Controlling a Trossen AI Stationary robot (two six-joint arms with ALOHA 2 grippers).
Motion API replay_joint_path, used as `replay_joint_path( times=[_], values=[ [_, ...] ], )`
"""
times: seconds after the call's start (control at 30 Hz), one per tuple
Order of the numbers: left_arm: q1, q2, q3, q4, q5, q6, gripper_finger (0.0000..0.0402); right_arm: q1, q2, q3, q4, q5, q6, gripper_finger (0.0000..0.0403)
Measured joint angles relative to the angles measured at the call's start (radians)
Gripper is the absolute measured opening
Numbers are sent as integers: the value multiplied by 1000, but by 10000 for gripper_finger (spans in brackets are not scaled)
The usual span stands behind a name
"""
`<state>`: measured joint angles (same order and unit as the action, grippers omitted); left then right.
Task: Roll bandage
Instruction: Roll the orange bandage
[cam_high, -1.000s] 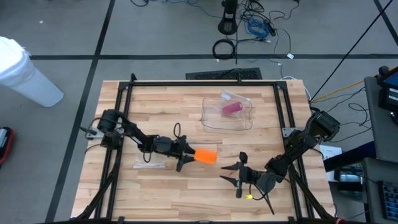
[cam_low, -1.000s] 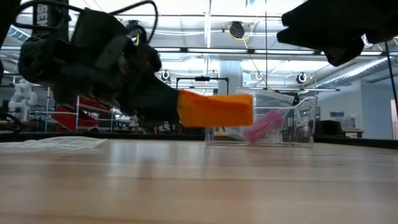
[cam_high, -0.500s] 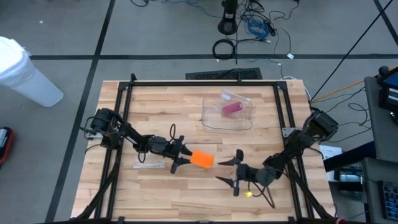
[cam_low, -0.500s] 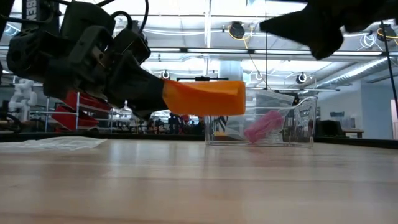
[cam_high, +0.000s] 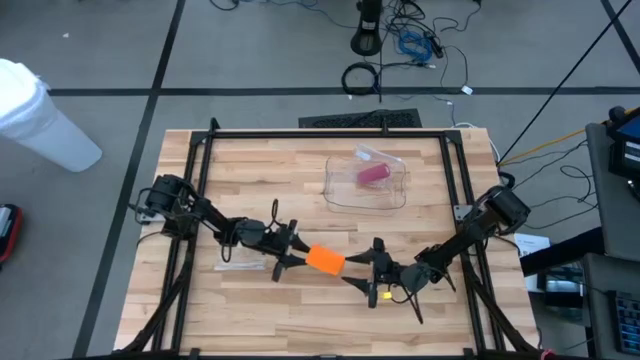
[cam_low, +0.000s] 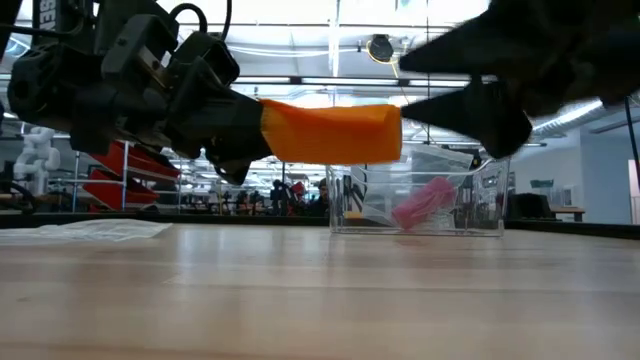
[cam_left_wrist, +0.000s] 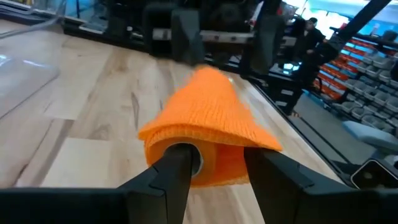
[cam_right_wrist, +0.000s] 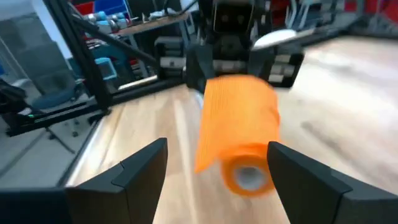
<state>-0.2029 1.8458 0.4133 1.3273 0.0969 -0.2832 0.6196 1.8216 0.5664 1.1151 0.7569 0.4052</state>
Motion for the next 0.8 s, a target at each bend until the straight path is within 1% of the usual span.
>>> replay_joint_path(
  times=[0.07, 0.17, 0.3, 0.43, 0.5, 0.57, 0.63, 0.7, 0.8],
  values=[
    [-1, 0, 0, -1, -10, 0, 162, 6, 31, -2, 43, -4, 35, 261],
    [-1, 0, 0, -9, -64, 0, 162, 19, 74, -2, 122, 6, 58, 261],
    [-1, 0, 0, -10, -122, -1, 162, 30, 114, -2, 156, 84, 115, 261],
    [-9, 0, 0, -11, -138, -8, 162, 36, 145, -2, 160, 154, 183, 260],
    [-13, 0, 0, -11, -140, -8, 162, 33, 158, -2, 188, 154, 197, 258],
    [-19, 0, 0, -9, -147, -8, 162, 17, 162, -2, 224, 118, 229, 250],
    [-23, 0, 0, -9, -159, -8, 162, -10, 162, -2, 230, 28, 290, 239],
    [-23, 0, 0, -8, -162, -8, 162, -31, 162, -2, 230, -27, 351, 226],
    [-25, 0, 0, -9, -165, -19, 162, -52, 162, -2, 221, -30, 394, 208]
  ],
)
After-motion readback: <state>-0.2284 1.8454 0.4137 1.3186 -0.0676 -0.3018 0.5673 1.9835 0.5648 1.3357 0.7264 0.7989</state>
